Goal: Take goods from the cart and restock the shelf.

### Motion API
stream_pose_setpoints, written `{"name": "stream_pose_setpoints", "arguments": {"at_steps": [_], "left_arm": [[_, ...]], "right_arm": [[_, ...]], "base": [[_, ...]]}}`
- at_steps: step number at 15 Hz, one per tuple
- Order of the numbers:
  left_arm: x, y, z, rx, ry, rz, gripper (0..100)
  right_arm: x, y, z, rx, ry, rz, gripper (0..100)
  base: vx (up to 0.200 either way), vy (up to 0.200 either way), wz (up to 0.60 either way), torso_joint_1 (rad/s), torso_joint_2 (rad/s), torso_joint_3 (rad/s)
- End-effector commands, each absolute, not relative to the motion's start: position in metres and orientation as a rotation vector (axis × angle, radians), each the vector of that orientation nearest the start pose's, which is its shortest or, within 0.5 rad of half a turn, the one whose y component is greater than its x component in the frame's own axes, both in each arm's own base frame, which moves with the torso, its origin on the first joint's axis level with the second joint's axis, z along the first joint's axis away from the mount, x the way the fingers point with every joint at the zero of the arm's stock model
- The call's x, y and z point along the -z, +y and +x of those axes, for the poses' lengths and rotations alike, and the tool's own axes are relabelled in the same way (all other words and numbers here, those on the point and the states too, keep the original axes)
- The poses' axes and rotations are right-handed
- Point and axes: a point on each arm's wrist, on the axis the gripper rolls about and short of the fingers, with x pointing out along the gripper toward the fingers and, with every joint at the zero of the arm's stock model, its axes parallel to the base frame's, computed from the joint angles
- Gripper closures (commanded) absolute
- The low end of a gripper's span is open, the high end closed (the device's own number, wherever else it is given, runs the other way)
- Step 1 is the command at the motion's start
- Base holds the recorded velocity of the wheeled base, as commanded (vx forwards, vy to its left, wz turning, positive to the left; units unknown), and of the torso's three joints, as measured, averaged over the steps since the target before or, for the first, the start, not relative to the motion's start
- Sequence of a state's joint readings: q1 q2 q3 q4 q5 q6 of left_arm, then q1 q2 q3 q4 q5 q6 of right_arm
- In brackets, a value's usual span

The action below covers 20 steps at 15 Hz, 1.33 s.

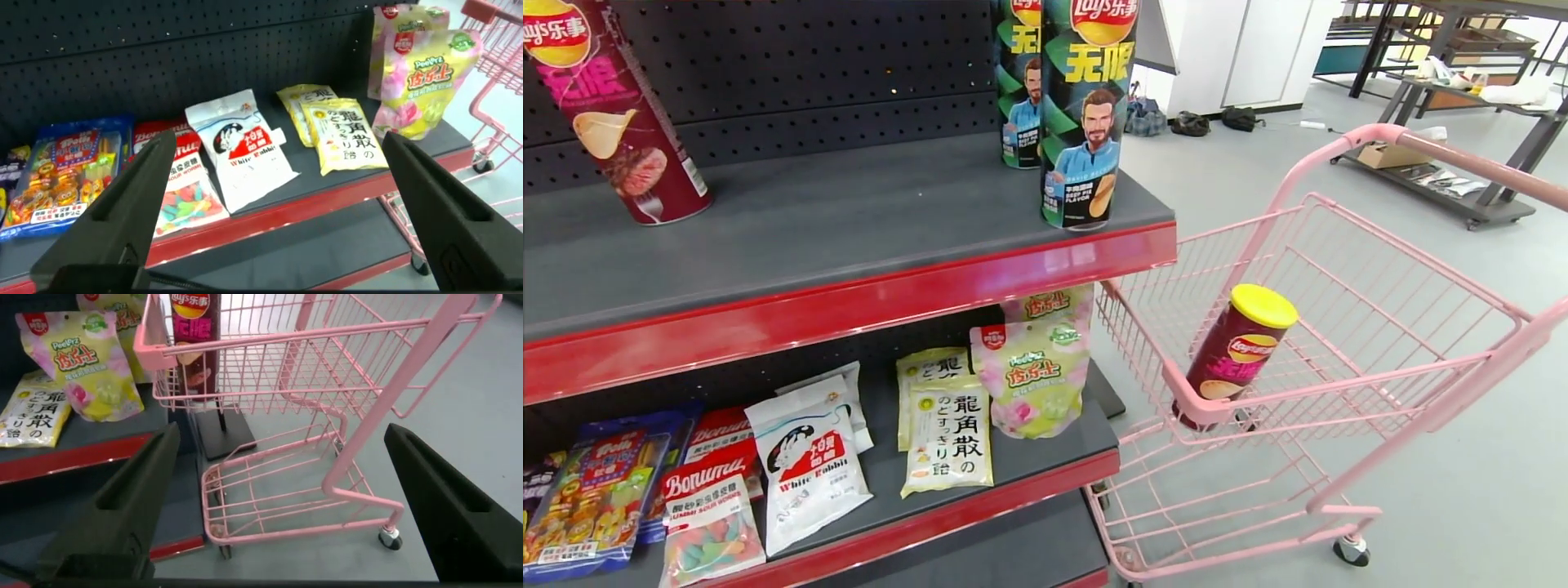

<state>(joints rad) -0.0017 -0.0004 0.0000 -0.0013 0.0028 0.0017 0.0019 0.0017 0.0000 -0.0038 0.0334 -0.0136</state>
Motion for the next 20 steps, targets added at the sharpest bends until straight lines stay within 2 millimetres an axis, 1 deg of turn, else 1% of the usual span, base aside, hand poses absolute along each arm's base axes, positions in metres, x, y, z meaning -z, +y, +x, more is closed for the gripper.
{"name": "stream_pose_setpoints", "arguments": {"at_steps": [1, 2, 3, 4, 5, 6, 7, 8, 9, 10, 11, 12, 13, 14, 15, 16, 20], "left_arm": [[-0.076, 0.000, -0.023, -0.002, -0.002, 0.002, 0], [-0.076, 0.000, -0.023, -0.002, -0.002, 0.002, 0], [-0.076, 0.000, -0.023, -0.002, -0.002, 0.002, 0], [-0.076, 0.000, -0.023, -0.002, -0.002, 0.003, 0], [-0.076, 0.000, -0.023, -0.002, -0.002, 0.003, 0], [-0.076, 0.000, -0.023, -0.002, -0.002, 0.003, 0], [-0.076, 0.000, -0.023, -0.002, -0.002, 0.002, 0], [-0.076, 0.000, -0.023, -0.002, -0.002, 0.003, 0], [-0.076, 0.000, -0.023, -0.002, -0.002, 0.003, 0], [-0.076, 0.000, -0.023, -0.002, -0.002, 0.003, 0], [-0.076, 0.000, -0.023, -0.002, -0.002, 0.003, 0], [-0.076, 0.000, -0.023, -0.002, -0.002, 0.003, 0], [-0.076, 0.000, -0.023, -0.002, -0.002, 0.003, 0], [-0.076, 0.000, -0.023, -0.002, -0.002, 0.003, 0], [-0.076, 0.000, -0.023, -0.002, -0.002, 0.003, 0], [-0.076, 0.000, -0.023, -0.002, -0.002, 0.003, 0], [-0.076, 0.000, -0.023, -0.002, -0.002, 0.003, 0]], "right_arm": [[-0.077, 0.001, -0.023, -0.043, -0.010, -0.019, 0], [-0.087, 0.001, -0.024, -0.063, -0.037, -0.018, 0], [-0.178, 0.002, -0.006, -0.111, -0.017, 0.047, 0], [-0.215, 0.003, 0.013, -0.139, -0.008, 0.104, 0], [-0.239, 0.006, 0.042, -0.211, 0.029, 0.088, 0], [-0.240, 0.007, 0.047, -0.221, 0.045, 0.083, 0], [-0.234, 0.012, 0.076, -0.256, 0.121, 0.080, 0], [-0.220, 0.024, 0.109, -0.316, 0.193, 0.119, 0], [-0.211, 0.030, 0.124, -0.350, 0.218, 0.130, 0], [-0.194, 0.038, 0.153, -0.360, 0.265, 0.129, 0], [-0.183, 0.044, 0.175, -0.362, 0.270, 0.130, 0], [-0.174, 0.049, 0.194, -0.368, 0.274, 0.131, 0], [-0.167, 0.052, 0.209, -0.388, 0.281, 0.131, 0], [-0.159, 0.055, 0.219, -0.395, 0.303, 0.132, 0], [-0.159, 0.055, 0.219, -0.395, 0.303, 0.132, 0], [-0.152, 0.058, 0.235, -0.393, 0.334, 0.136, 0], [-0.143, 0.064, 0.257, -0.390, 0.349, 0.157, 0]], "base": [[0.000, 0.000, 0.00, 0.000, 0.00, 0.000], [0.000, 0.000, 0.00, 0.000, 0.00, 0.000], [0.000, 0.000, 0.00, 0.000, 0.00, 0.000], [0.000, 0.000, 0.00, 0.000, 0.00, 0.000], [0.000, 0.000, 0.00, 0.000, 0.00, 0.000], [0.000, 0.000, 0.00, 0.000, 0.00, 0.000], [0.000, 0.000, 0.00, 0.000, 0.00, 0.000], [0.000, 0.000, 0.00, 0.000, 0.00, 0.000], [0.000, 0.000, 0.00, 0.000, 0.00, 0.000], [0.000, 0.000, 0.00, 0.000, 0.00, 0.000], [0.000, 0.000, 0.00, 0.000, 0.00, 0.000], [0.000, 0.000, 0.00, 0.000, 0.00, 0.000], [0.000, 0.000, 0.00, 0.000, 0.00, 0.000], [0.000, 0.000, 0.00, 0.000, 0.00, 0.000], [0.000, 0.000, 0.00, 0.000, 0.00, 0.000], [0.000, 0.000, 0.00, 0.000, 0.00, 0.000], [0.000, 0.000, 0.00, 0.000, 0.00, 0.000]]}}
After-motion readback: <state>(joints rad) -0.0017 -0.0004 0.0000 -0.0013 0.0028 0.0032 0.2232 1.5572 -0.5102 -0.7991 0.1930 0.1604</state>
